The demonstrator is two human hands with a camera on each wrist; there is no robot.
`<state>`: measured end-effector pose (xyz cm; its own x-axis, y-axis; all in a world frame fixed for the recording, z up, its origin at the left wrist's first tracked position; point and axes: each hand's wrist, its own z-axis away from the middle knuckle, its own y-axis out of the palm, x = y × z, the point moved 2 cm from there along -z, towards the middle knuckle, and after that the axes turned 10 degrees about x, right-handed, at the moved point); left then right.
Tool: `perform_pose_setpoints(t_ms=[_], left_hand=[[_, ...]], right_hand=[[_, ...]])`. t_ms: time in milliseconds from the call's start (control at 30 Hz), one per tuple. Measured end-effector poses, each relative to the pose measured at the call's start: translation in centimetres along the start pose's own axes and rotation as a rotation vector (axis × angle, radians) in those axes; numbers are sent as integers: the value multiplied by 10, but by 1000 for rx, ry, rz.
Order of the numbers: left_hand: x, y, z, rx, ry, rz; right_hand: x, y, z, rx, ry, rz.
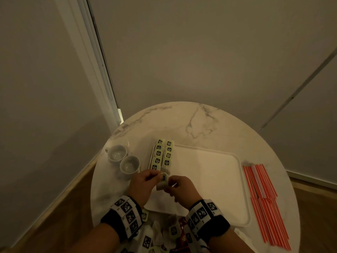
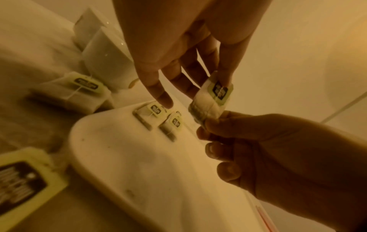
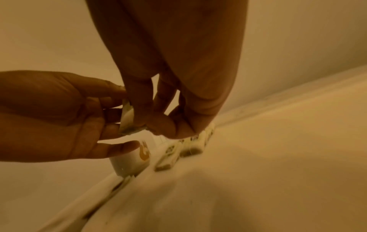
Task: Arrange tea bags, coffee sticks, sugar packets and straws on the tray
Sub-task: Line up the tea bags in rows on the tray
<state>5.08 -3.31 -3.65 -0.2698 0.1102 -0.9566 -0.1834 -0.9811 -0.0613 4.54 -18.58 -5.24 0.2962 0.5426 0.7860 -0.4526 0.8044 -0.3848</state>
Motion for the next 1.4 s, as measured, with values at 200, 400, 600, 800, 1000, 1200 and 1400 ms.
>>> perform_pose_setpoints(t_ms=[200,400,600,800,1000,1200,1400], left_hand=[[41,1,-9,-8,-129,-39],[53,2,-10,83,-46,-405],[51,8,-13,159,29,-661],[48,10,-13,179,-15,-754],[49,10,-12,199,-70,-756],[50,10,-13,205,-88,-774],[51,11,-14,202,-105,-791]], right_hand=[[-19,-3,-28,-100,169,-17],[-22,-1,-50,-80,252,110],[-25,1,-56,-137,277,145],[-27,3,-57,-182,285,174],[-27,3,-61,-173,300,178],[-22,-1,-62,-130,341,190],[-16,2,-60,-110,342,194]])
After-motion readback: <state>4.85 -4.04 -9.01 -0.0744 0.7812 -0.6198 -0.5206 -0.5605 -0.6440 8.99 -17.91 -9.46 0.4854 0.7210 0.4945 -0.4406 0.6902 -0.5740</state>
